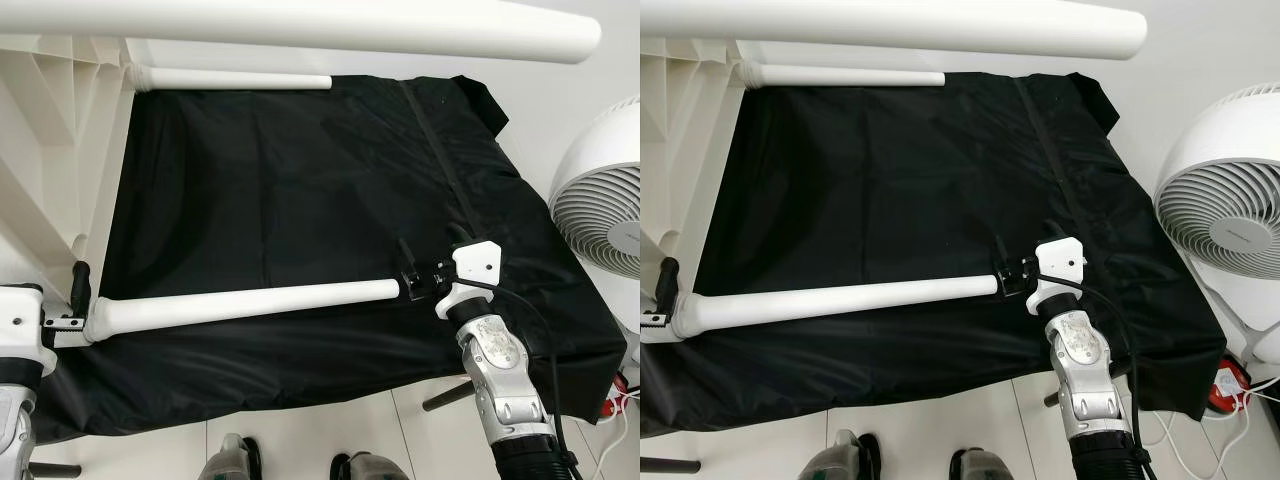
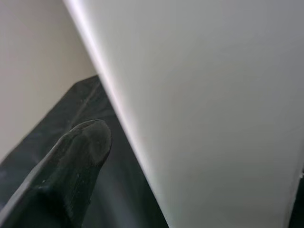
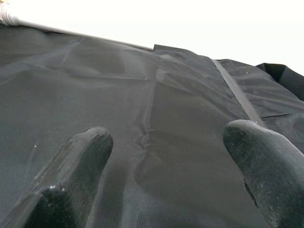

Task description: Building children table

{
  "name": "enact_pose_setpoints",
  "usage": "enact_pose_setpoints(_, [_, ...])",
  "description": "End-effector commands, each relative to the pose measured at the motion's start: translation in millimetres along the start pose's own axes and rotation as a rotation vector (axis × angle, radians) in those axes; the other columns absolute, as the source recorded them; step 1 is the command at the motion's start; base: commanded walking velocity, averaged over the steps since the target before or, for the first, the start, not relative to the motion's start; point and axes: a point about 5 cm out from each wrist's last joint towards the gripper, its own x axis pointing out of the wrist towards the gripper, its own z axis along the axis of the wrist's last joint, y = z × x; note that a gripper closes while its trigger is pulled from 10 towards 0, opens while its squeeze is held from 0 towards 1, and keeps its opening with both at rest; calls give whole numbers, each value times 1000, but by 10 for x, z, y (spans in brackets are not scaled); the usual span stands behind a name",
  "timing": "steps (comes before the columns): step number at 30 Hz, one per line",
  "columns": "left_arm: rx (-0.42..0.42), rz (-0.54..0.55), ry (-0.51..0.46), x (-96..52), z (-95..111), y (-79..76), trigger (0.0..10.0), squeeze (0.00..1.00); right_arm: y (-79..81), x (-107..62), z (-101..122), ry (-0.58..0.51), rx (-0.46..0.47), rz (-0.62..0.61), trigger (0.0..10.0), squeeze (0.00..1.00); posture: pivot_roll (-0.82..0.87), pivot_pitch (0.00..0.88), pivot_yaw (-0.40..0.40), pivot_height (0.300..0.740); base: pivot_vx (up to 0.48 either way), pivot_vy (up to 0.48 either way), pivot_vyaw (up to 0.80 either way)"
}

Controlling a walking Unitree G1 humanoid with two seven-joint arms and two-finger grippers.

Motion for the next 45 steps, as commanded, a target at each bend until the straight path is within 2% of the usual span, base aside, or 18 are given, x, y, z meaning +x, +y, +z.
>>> enact_pose_setpoints(1, [-39,-20,-5,-68,28,-16,10000,0,18,-3,-32,6,2,10,10000,0,33,146,-14,740,0,0,0])
enact_pose_setpoints(5, [-80,-50,-8,-150,59,-62,10000,0,41,30,-44,6,9,22,10000,0,56,147,-20,740,0,0,0])
enact_pose_setpoints(9, [-84,-58,-13,-178,79,-76,10000,0,54,45,-47,5,11,29,10000,0,61,148,-21,740,0,0,0])
enact_pose_setpoints(10, [-97,-63,-31,-230,130,-99,10000,0,88,80,-51,2,17,45,10000,0,74,150,-26,740,0,0,0])
enact_pose_setpoints(22, [-130,-71,-36,-400,208,-102,10000,0,110,128,-78,1,21,67,10000,0,118,155,-35,740,0,0,0])
enact_pose_setpoints(26, [-138,-130,-20,-531,240,-217,10000,0,152,161,-93,0,27,88,10000,0,136,155,-43,740,0,0,0])
enact_pose_setpoints(28, [-138,-130,-20,-531,240,-217,10000,0,152,161,-93,0,27,88,10000,0,136,155,-43,740,0,0,0])
enact_pose_setpoints(33, [-169,-186,12,-662,242,-326,10000,0,177,187,-118,-1,30,106,10000,0,151,156,-48,740,0,0,0])
enact_pose_setpoints(38, [-181,-218,33,-711,222,-392,10000,0,175,195,-120,-3,30,108,10000,0,151,156,-48,740,0,0,0])
enact_pose_setpoints(40, [-190,-266,54,-758,194,-486,10000,0,169,200,-118,-5,30,104,10000,0,150,159,-47,740,0,0,0])
enact_pose_setpoints(45, [-204,-322,80,-751,164,-583,10000,0,152,217,-105,-13,39,82,10000,0,144,158,-39,740,0,0,0])
